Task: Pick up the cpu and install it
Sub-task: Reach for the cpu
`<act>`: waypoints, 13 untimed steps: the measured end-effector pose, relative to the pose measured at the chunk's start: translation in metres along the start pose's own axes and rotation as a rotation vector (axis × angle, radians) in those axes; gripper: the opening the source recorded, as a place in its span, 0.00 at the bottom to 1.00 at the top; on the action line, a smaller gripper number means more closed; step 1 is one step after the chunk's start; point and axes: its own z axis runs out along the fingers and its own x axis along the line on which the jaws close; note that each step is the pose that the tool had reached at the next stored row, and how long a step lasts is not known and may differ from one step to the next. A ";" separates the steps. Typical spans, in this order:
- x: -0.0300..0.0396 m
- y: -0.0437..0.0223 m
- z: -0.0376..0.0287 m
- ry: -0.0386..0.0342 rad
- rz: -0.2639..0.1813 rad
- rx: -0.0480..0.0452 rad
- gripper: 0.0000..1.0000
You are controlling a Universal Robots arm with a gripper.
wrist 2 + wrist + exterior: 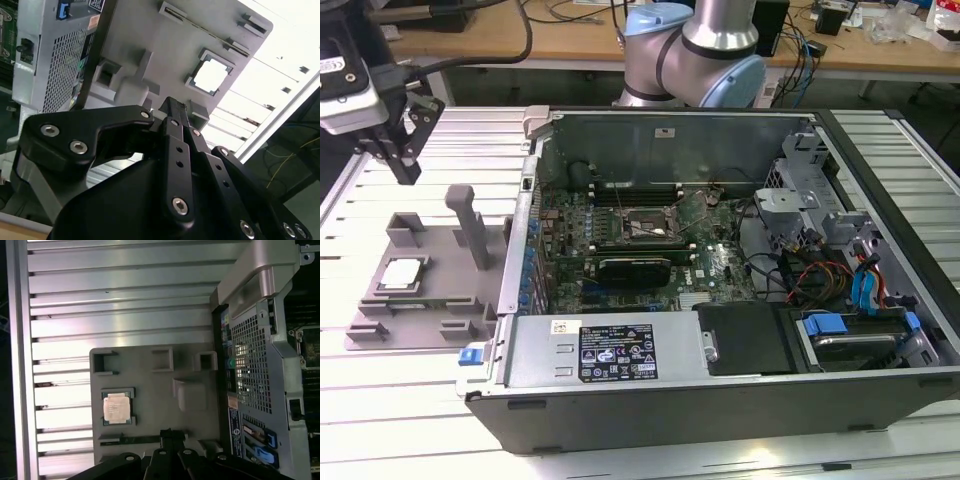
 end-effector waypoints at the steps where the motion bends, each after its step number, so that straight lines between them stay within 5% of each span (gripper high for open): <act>1: 0.0016 -0.0002 0.0027 0.0001 0.000 0.0002 0.11; 13: 0.0231 -0.0019 0.0302 0.0000 0.000 0.0014 0.11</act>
